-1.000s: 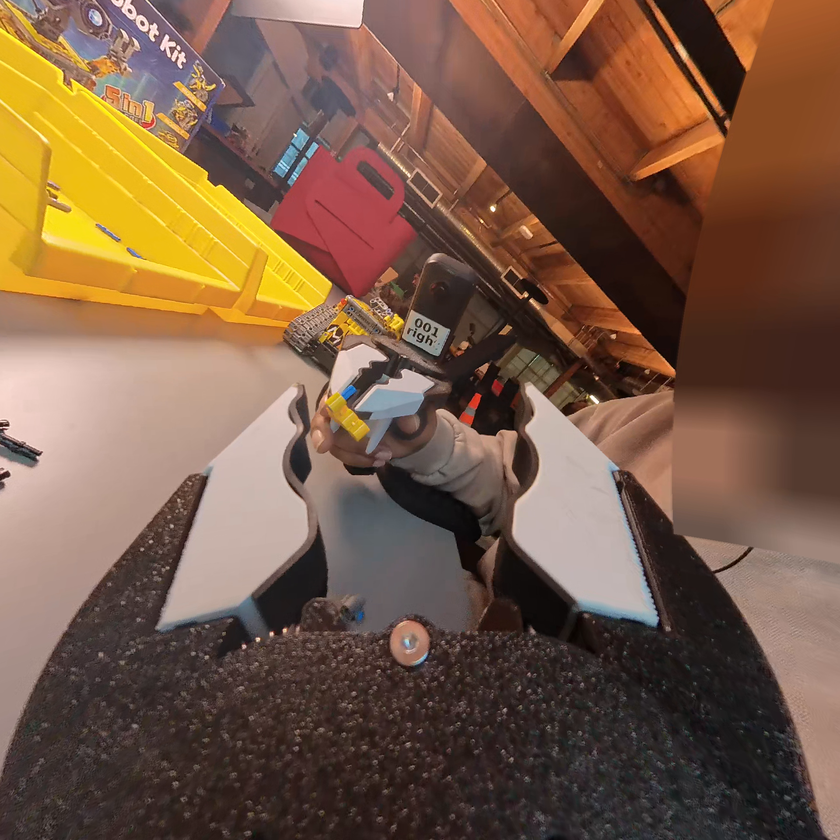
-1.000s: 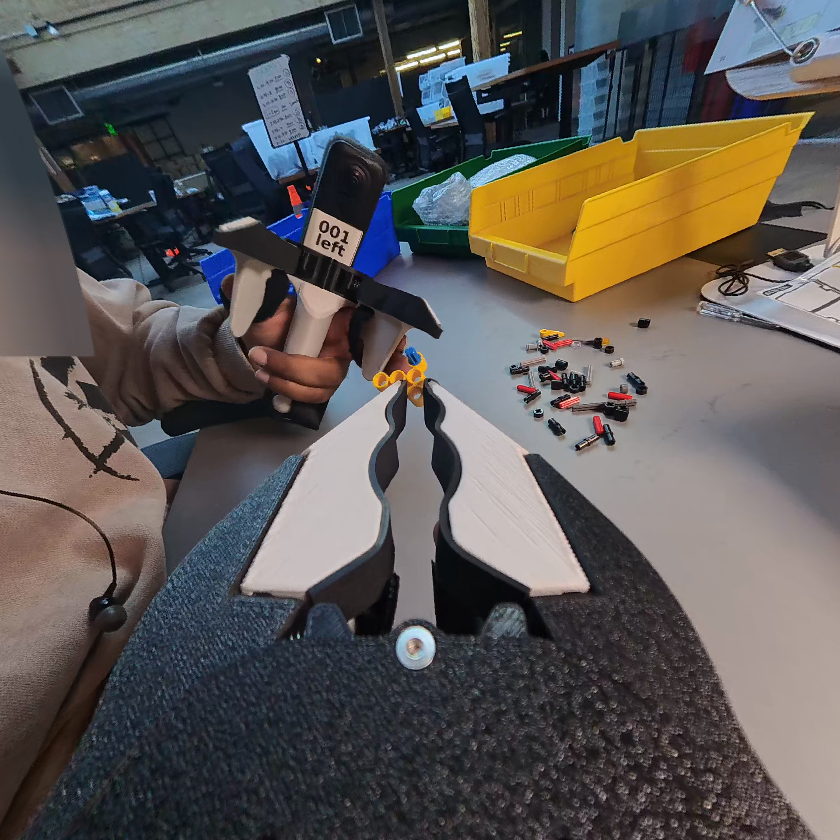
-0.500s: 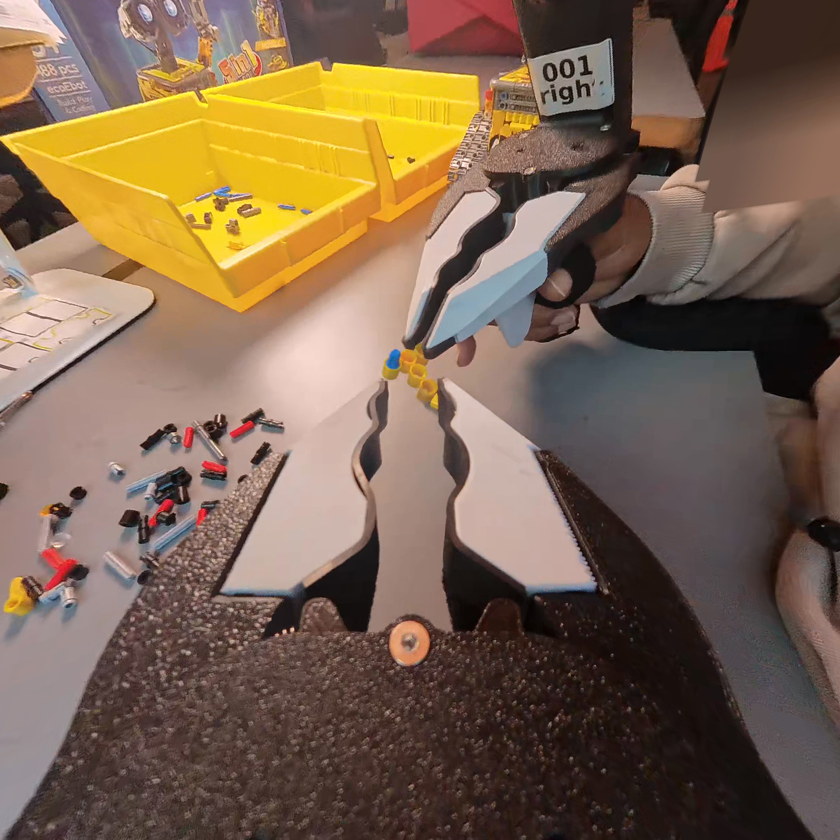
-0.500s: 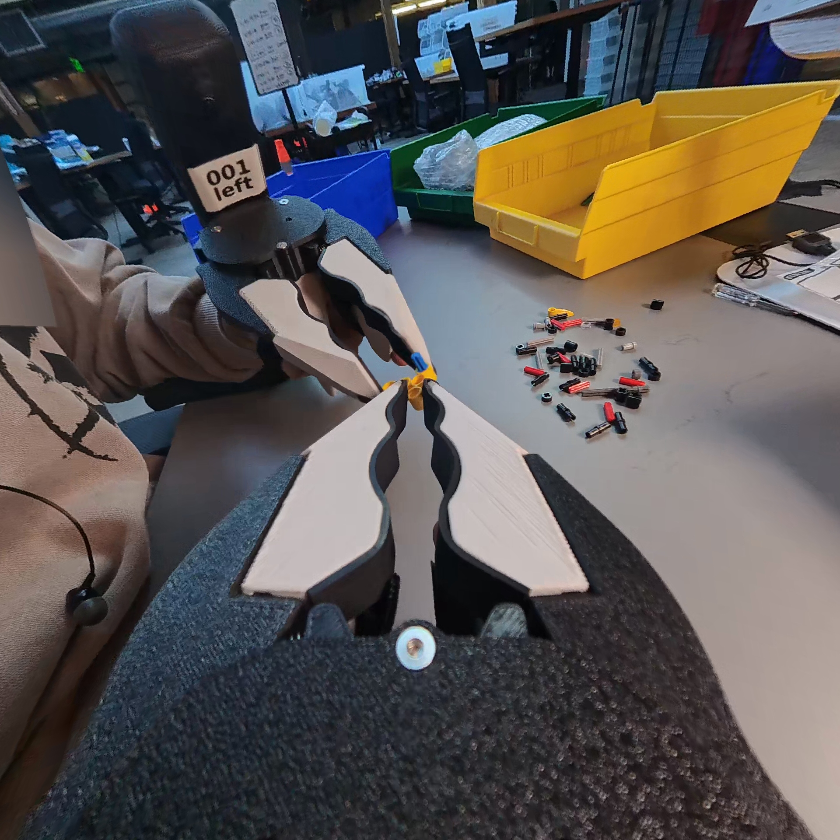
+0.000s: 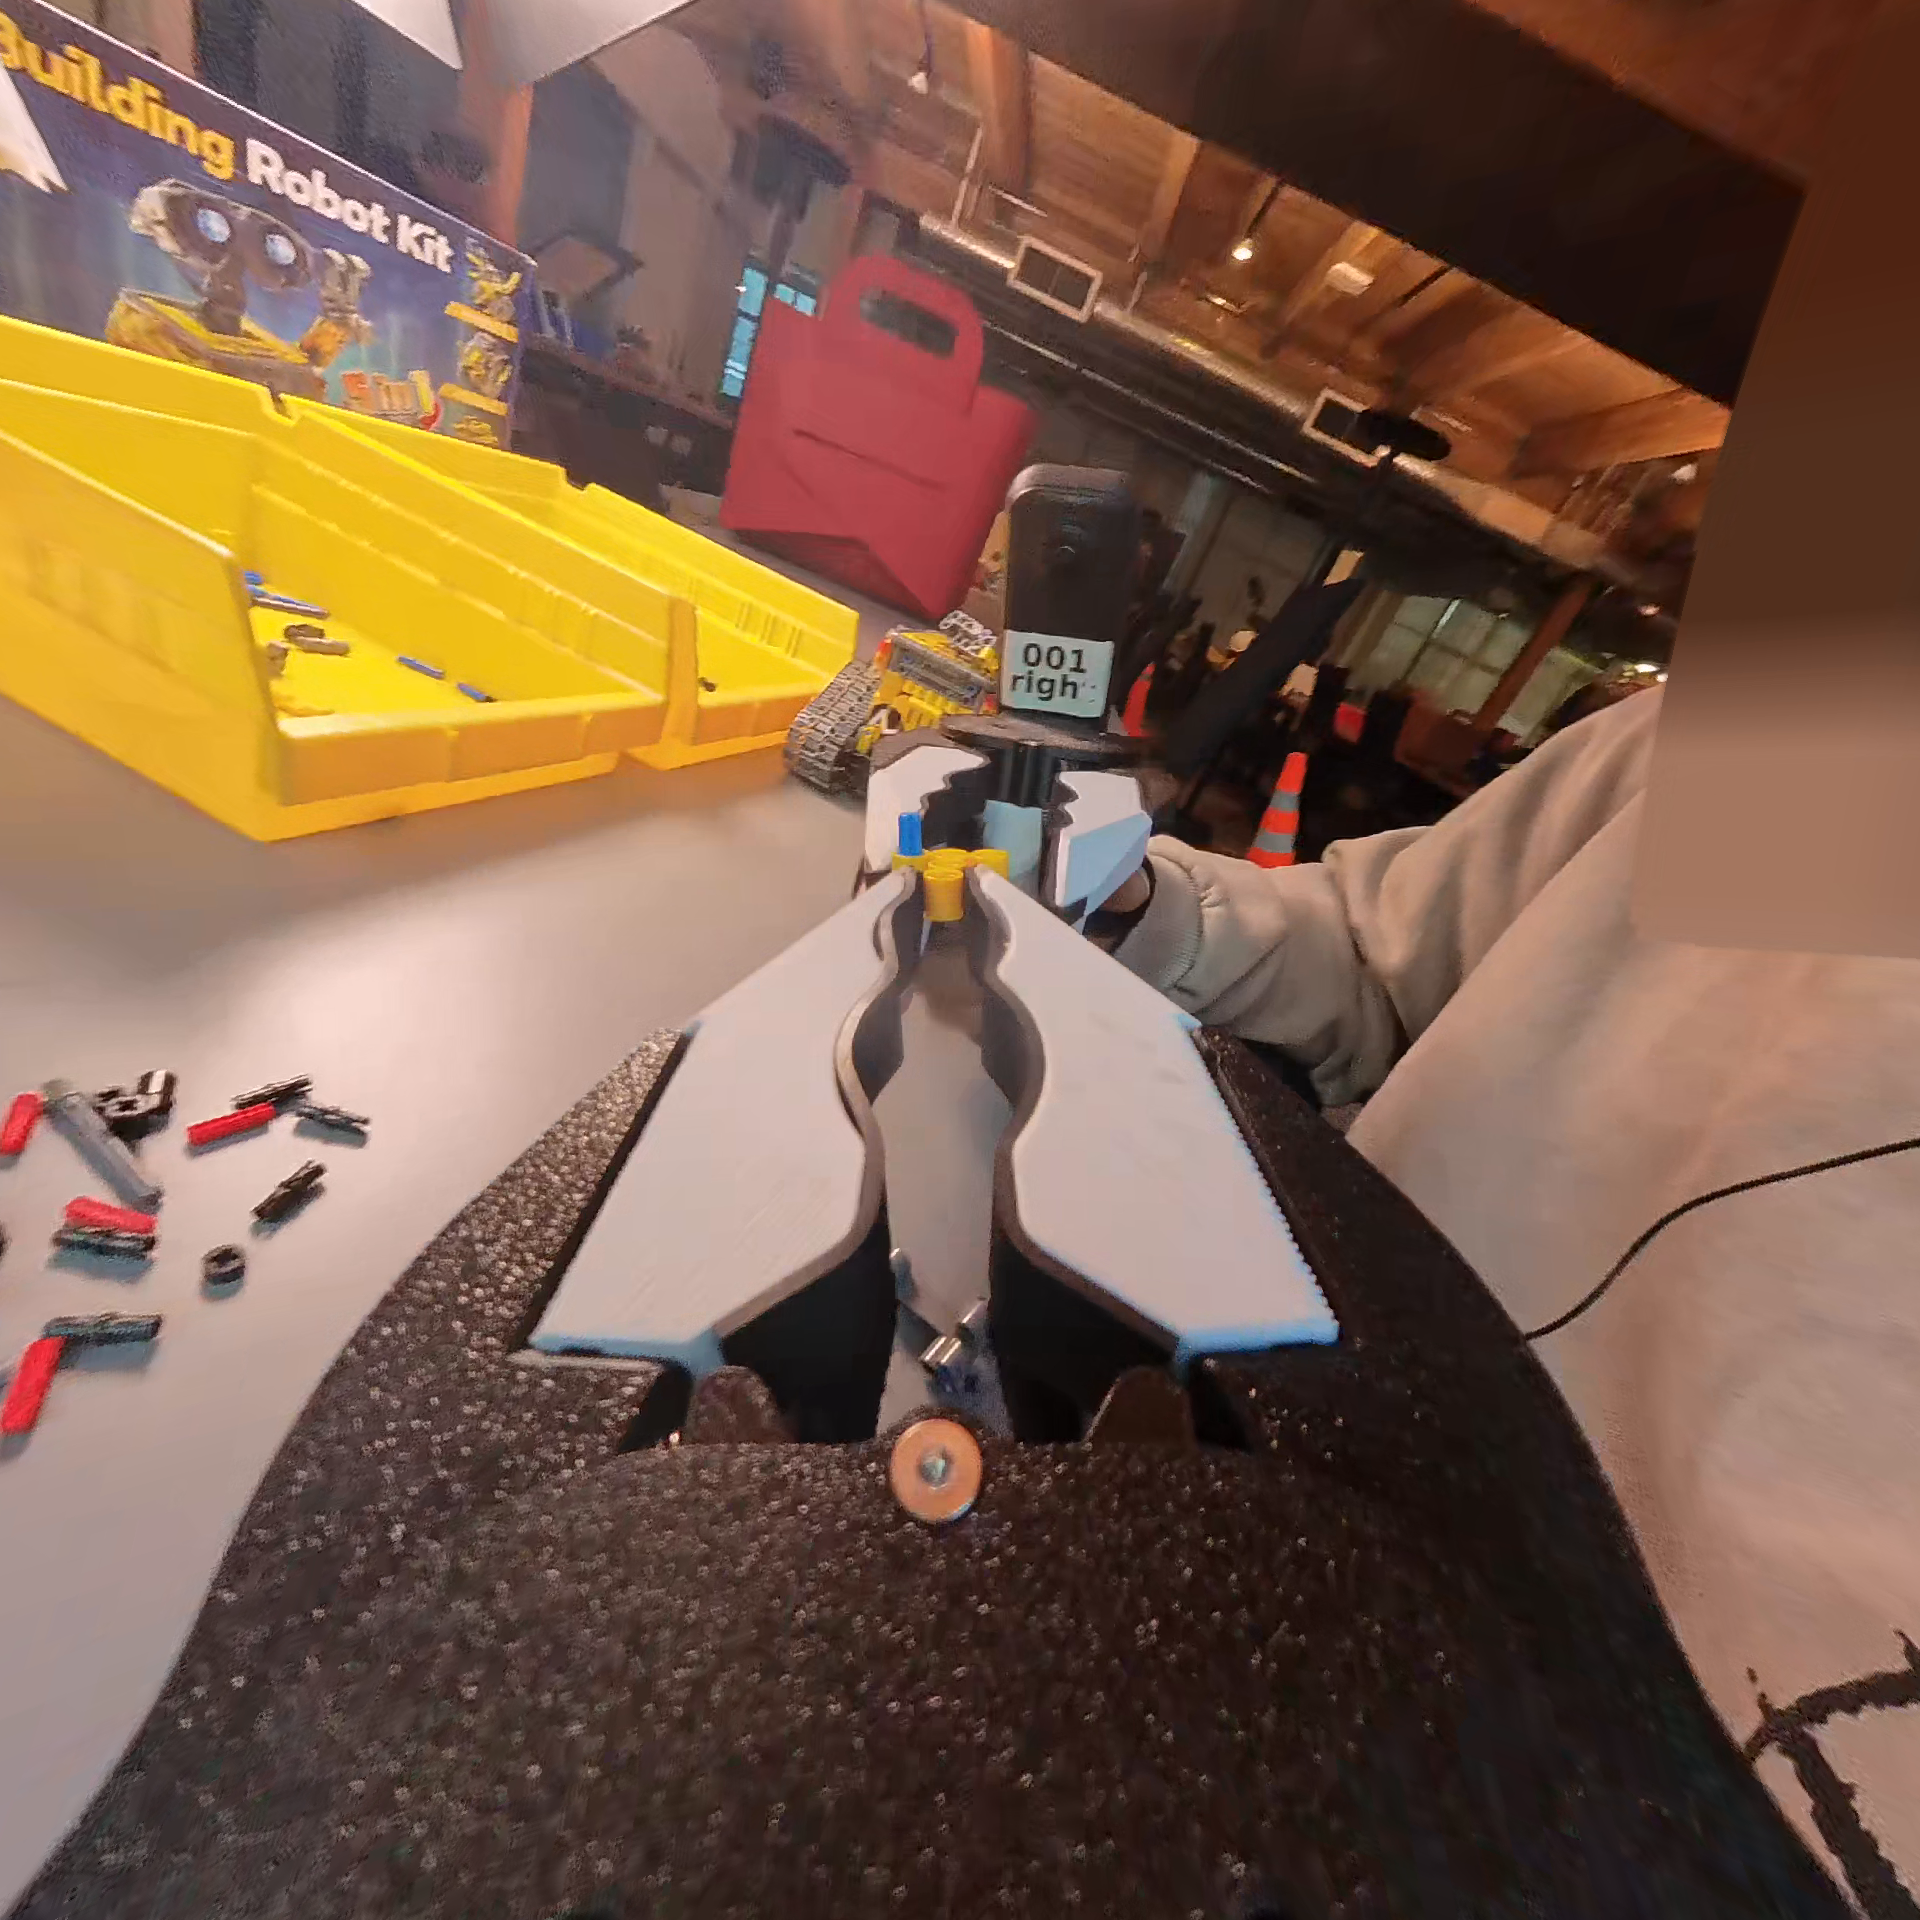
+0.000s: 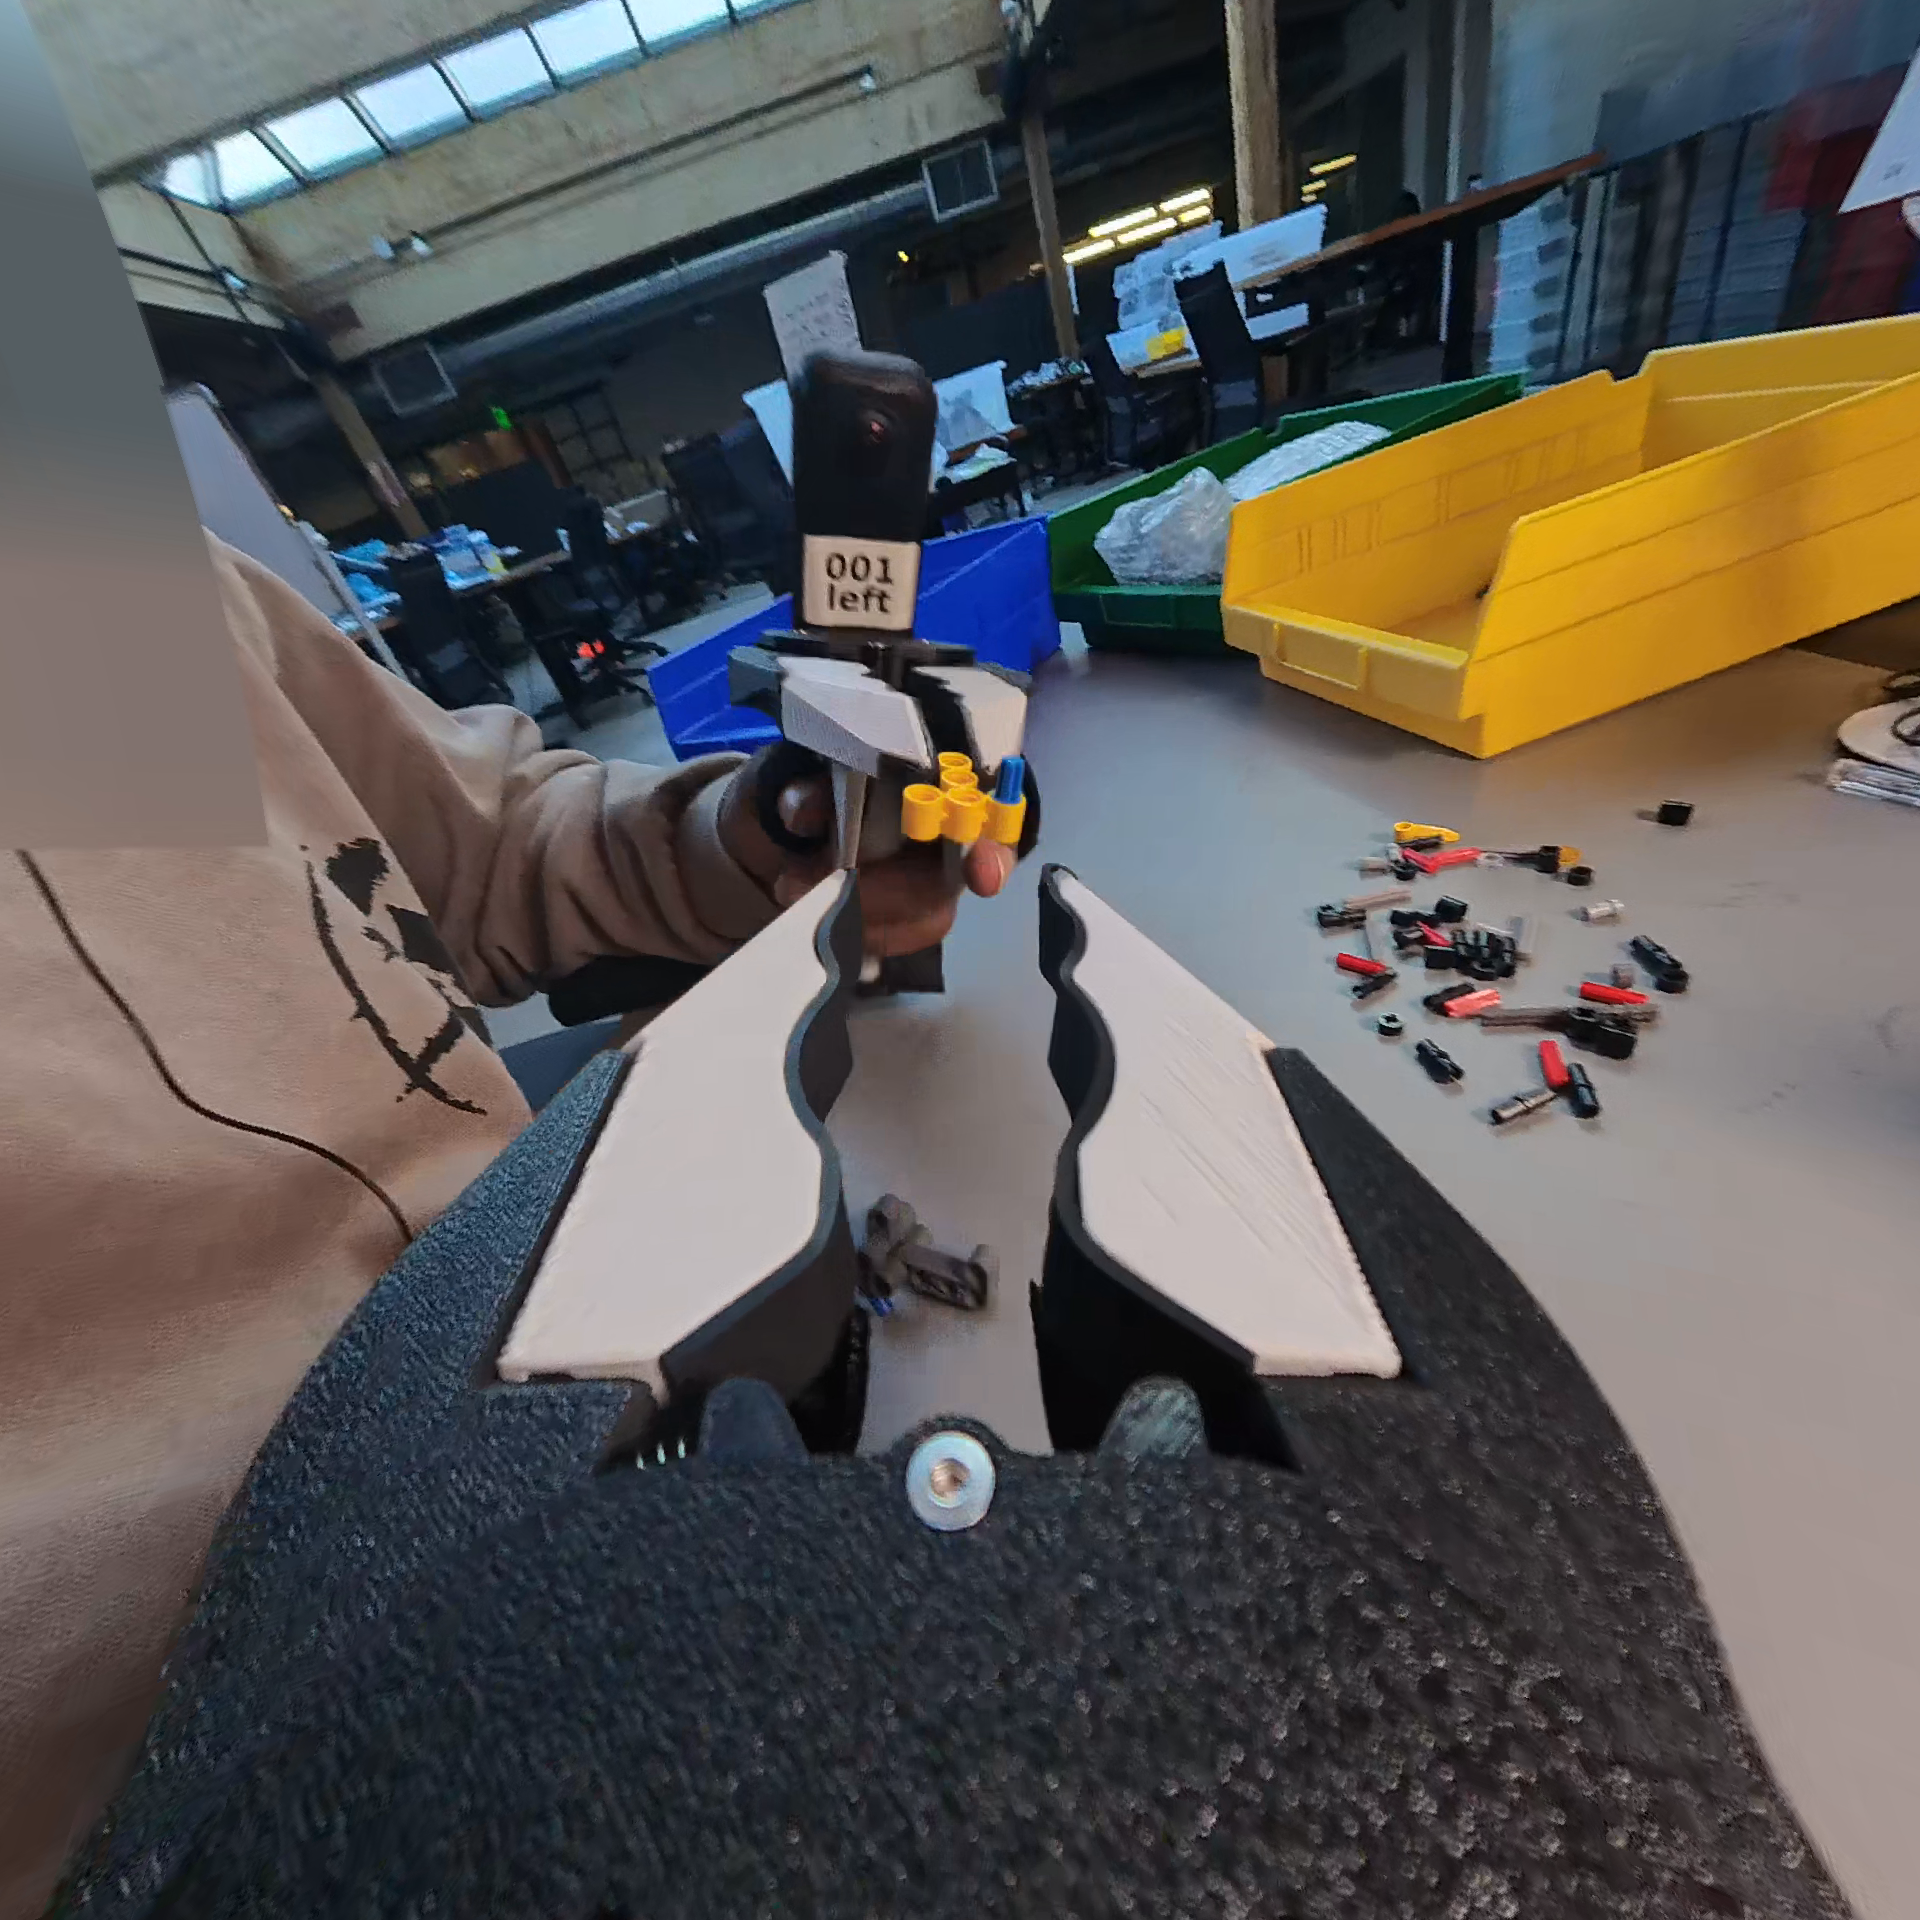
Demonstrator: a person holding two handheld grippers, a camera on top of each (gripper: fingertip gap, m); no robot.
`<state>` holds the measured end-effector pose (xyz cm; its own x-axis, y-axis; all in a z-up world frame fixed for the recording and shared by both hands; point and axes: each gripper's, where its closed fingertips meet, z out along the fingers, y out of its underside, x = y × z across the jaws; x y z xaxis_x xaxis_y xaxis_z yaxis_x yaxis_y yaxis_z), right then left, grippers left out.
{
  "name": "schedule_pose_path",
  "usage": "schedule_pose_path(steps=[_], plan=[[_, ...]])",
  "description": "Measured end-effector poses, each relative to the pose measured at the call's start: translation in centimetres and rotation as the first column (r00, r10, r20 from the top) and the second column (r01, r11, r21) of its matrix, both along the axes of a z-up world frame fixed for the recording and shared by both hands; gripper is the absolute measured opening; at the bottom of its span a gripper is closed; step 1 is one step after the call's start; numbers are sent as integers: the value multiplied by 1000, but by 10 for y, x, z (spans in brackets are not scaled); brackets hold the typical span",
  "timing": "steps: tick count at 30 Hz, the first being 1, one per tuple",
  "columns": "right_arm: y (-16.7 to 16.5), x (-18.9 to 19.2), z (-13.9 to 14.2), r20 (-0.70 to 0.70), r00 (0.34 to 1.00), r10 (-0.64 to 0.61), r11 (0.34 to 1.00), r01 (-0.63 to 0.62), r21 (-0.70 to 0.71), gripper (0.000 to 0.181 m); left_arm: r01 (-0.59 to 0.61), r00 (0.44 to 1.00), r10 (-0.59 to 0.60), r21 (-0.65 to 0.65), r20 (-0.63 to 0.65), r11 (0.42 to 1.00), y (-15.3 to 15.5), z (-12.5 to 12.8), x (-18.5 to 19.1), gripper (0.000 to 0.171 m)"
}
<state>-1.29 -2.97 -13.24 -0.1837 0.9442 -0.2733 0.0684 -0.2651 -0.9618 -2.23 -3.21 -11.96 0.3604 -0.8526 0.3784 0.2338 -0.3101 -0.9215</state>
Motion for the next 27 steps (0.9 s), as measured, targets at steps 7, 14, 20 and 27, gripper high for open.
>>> schedule_pose_path(steps=[7, 14, 20, 27], plan=[[-6, 2, 2, 3, 999, 37, 999, -37, 11, 22, 39, 995, -36, 33, -97, 999, -8, -13, 16, 7], [-5, 3, 0, 24, 999, 32, 999, -32, 11, 22, 43, 985, -40, 14, -166, 999, -8, -24, 19, 8], [-5, -1, 10, -61, 998, 28, 995, -33, -89, 23, 12, 997, -9, 32, -77, 999, -5, -12, 18, 7], [-10, -2, 10, -60, 997, 50, 997, -53, -60, 22, 20, 995, -14, 50, -101, 999, -8, -14, 21, 7]])
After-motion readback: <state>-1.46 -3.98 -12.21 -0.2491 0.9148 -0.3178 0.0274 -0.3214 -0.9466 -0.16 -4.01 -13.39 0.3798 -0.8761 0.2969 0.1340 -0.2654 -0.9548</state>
